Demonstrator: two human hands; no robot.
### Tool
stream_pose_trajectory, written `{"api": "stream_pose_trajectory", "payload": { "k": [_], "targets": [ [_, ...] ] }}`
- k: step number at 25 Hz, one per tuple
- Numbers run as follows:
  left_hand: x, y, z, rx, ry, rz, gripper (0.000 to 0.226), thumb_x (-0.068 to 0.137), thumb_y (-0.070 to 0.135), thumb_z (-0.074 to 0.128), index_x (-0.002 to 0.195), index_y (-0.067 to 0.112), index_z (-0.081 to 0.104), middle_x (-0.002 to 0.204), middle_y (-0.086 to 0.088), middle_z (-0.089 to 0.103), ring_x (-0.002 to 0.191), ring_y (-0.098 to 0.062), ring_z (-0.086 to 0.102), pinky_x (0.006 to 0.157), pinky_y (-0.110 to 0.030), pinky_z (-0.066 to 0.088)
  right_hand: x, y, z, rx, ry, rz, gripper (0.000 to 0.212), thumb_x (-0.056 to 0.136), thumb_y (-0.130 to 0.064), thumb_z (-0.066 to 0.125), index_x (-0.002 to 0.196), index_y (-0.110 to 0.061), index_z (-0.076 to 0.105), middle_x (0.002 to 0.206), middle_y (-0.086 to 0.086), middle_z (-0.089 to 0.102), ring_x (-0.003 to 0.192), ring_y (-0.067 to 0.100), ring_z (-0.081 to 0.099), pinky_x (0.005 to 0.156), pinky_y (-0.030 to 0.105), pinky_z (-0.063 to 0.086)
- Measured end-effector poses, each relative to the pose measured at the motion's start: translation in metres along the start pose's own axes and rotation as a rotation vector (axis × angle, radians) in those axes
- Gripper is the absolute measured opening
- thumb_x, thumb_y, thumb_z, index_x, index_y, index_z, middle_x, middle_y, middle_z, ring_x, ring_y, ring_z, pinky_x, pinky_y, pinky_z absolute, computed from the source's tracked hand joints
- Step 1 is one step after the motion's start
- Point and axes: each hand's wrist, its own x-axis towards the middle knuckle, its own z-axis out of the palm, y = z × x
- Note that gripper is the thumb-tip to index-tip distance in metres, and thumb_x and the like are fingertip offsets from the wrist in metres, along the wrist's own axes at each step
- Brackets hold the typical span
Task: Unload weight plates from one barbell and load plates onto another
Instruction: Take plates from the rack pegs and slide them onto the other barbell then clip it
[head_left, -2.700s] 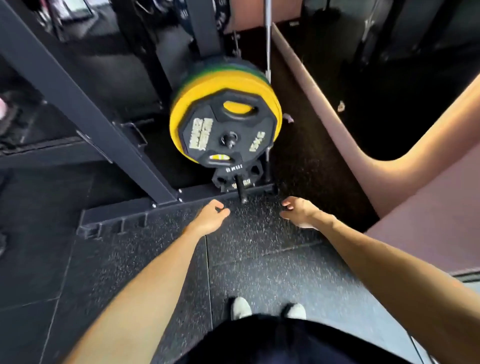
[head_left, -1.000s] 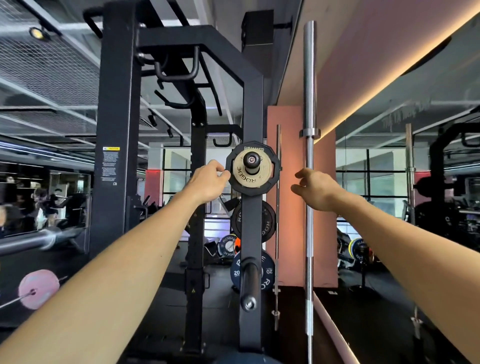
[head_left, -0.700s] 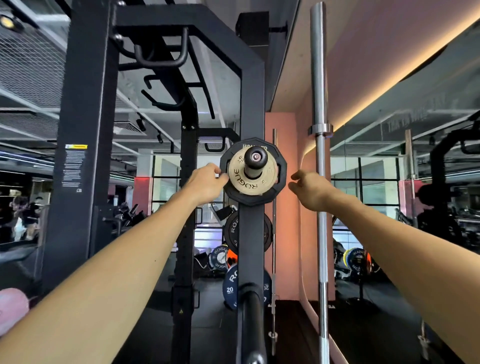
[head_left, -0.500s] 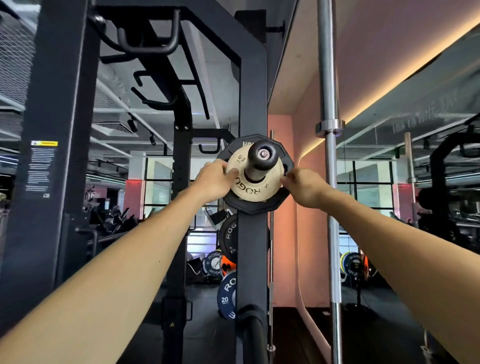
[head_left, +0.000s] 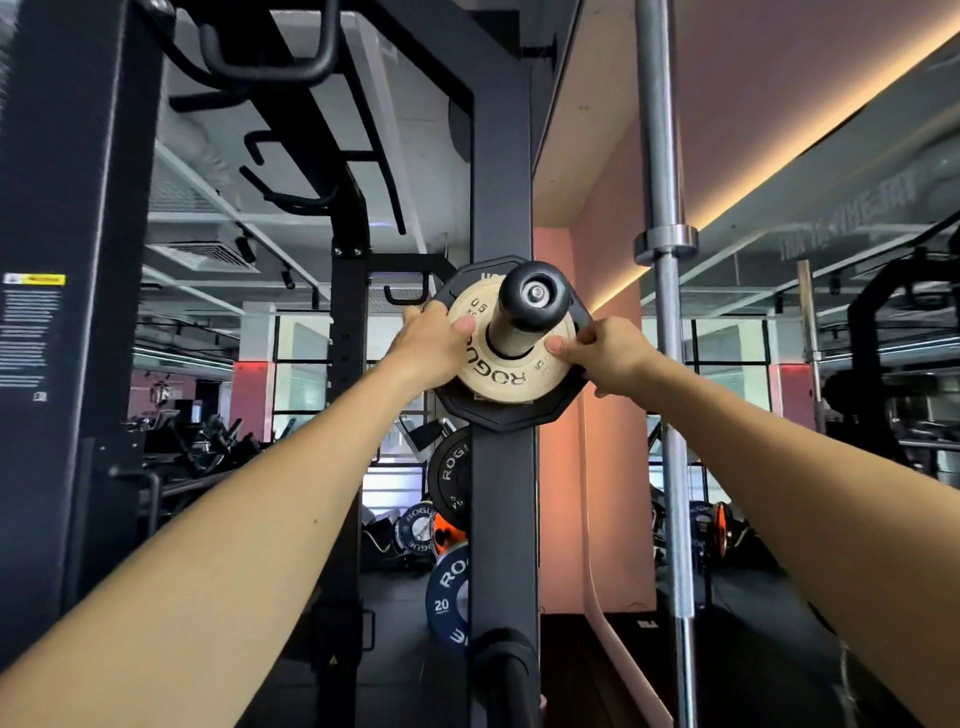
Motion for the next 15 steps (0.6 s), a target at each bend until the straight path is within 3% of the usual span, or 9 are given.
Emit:
{"api": "stream_pose_trajectory", "payload": {
  "k": [3,7,12,15],
  "targets": [
    [-0.017,0.01,-0.013,-0.232,-0.069,-0.044,0.036,0.103,0.037,0.039,0.122,0.007,0.045,0.116,-0.011,0.054,0.084,-0.029,0.065,0.073,-0.046,0.06,-0.016,-0.009,-0.008,0.152,-0.055,0.012,0.026,0.092,-0.031,0.062,0.081,-0.013,0.047,0.073,0.007,0.061,0.062,0.021,0.062,0.047,0.029,0.048],
    [-0.053,0.025,-0.036,-0.381,-0.096,-0.07,0.03,0.103,0.032,0.042,0.12,0.008,0.047,0.12,-0.012,0.055,0.093,-0.027,0.066,0.063,-0.04,0.062,-0.053,-0.031,-0.031,0.2,-0.097,-0.027,0.023,0.094,-0.026,0.061,0.095,-0.009,0.046,0.078,0.012,0.065,0.062,0.025,0.066,0.041,0.027,0.049],
    [-0.106,0.054,-0.073,-0.488,-0.088,-0.059,0.024,0.103,0.03,0.042,0.116,0.01,0.046,0.113,-0.012,0.06,0.079,-0.021,0.069,0.054,-0.033,0.061,-0.107,-0.063,-0.058,0.221,-0.094,-0.05,0.021,0.095,-0.023,0.058,0.087,-0.011,0.043,0.077,0.016,0.064,0.057,0.023,0.064,0.042,0.03,0.054],
    [-0.145,0.063,-0.093,-0.437,-0.077,-0.039,0.019,0.103,0.027,0.043,0.111,0.01,0.045,0.104,-0.01,0.06,0.076,-0.021,0.069,0.055,-0.038,0.061,-0.148,-0.078,-0.072,0.232,-0.131,-0.063,0.022,0.094,-0.019,0.059,0.099,-0.004,0.044,0.079,0.02,0.063,0.056,0.025,0.062,0.044,0.031,0.056]
  ]
}}
